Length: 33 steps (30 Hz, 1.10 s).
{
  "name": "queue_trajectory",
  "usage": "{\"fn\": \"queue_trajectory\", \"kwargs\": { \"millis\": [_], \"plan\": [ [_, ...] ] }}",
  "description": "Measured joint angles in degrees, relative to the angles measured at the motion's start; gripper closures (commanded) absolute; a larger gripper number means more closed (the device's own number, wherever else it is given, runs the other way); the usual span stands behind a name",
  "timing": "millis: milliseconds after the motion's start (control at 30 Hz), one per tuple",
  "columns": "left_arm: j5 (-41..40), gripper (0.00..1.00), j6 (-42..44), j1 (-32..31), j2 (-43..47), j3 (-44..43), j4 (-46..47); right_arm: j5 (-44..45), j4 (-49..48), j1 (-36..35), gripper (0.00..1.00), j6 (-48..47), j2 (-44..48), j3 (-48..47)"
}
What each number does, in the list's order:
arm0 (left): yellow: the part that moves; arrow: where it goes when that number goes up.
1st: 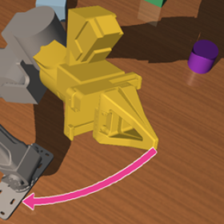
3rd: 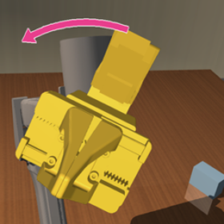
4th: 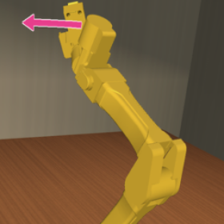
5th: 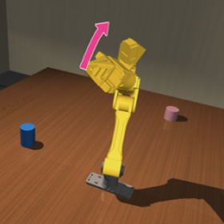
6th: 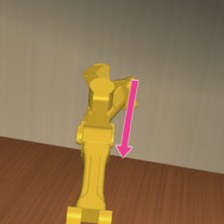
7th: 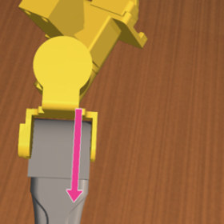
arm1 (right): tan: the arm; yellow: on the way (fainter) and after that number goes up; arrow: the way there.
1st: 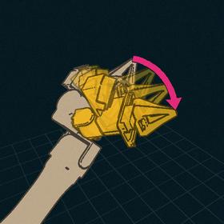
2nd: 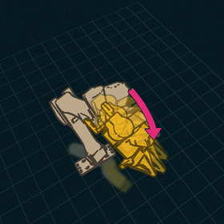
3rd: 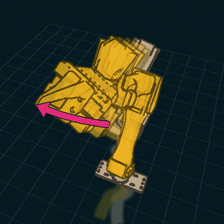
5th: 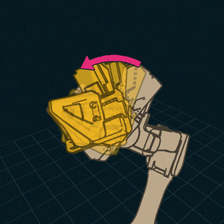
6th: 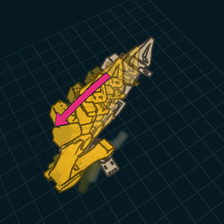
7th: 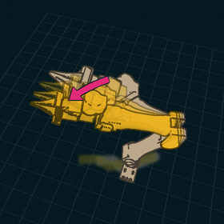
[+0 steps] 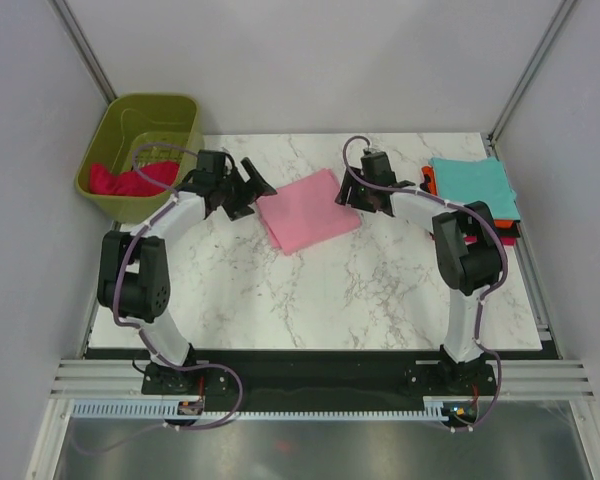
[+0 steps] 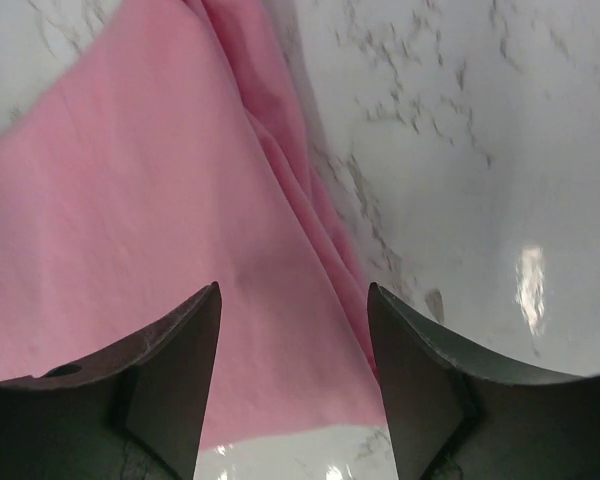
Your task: Fold and stack the t-shirts
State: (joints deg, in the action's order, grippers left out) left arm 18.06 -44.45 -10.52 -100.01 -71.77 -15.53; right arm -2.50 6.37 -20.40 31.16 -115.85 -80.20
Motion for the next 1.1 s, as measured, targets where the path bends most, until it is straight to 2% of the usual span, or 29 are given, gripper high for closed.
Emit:
{"fn": "queue_trajectory", "kwargs": {
  "millis": [100, 200, 233, 367, 433, 467, 500, 533, 567, 667, 800, 1000, 1100],
  "plan": [
    [-1.9, 0.04, 0.87, -2.95, 0.9, 3.48, 2.01, 0.52, 0.35, -0.37, 0.42, 0.04, 1.64, 5.4],
    [-2.38, 0.05, 0.98, -4.72, 0.96, 7.02, 3.54, 0.72, -0.26, -0.83, 0.56, 0.2, 2.67, 8.35],
    [-2.62, 0.05, 0.98, -4.72, 0.96, 7.87, 3.72, 0.83, -0.42, -0.94, 0.64, 0.28, 3.39, 9.31],
    [-3.19, 0.06, 1.38, -4.31, 0.96, 9.9, 5.01, 0.83, -0.66, -1.97, 0.69, 0.92, 8.02, 15.8],
    [-3.52, 0.06, 1.92, -4.24, 1.29, 10.82, 5.75, 0.87, -0.42, -2.69, 0.64, 1.03, 11.28, 19.47],
    [-3.67, 0.06, 2.12, -4.26, 1.53, 11.06, 5.86, 0.87, -0.37, -2.99, 0.57, 1.14, 13.38, 21.53],
    [-4.09, 0.06, 2.34, -4.37, 1.86, 11.21, 5.88, 0.9, -0.09, -3.21, 0.3, 1.29, 15.37, 23.37],
    [-4.33, 0.06, 2.56, -4.52, 2.16, 11.21, 5.99, 1.05, 0.24, -3.37, 0.22, 1.7, 17.62, 25.18],
    [-4.46, 0.06, 2.75, -4.66, 2.38, 11.19, 6.34, 1.44, 0.72, -3.39, 0.19, 1.57, 19.58, 26.47],
    [-4.37, 0.05, 3.58, -5.03, 2.23, 10.1, 6.73, 2.71, 1.38, -2.89, 0.18, 1.33, 22.67, 27.23],
    [-4.37, 0.08, 4.44, -5.38, -0.33, 6.58, 7.63, 3.93, 1.44, -1.68, 0.19, 1.46, 21.62, 24.55],
    [-4.48, 0.17, 5.11, -5.42, -8.55, 0.42, 8.52, 5.18, -0.98, -0.26, 0.22, 1.79, 12.81, 16.37],
    [-4.61, 0.17, 5.29, -5.42, -12.68, -2.25, 8.15, 5.31, -1.99, 0.37, 0.24, 2.05, 7.1, 12.17]
  ]
}}
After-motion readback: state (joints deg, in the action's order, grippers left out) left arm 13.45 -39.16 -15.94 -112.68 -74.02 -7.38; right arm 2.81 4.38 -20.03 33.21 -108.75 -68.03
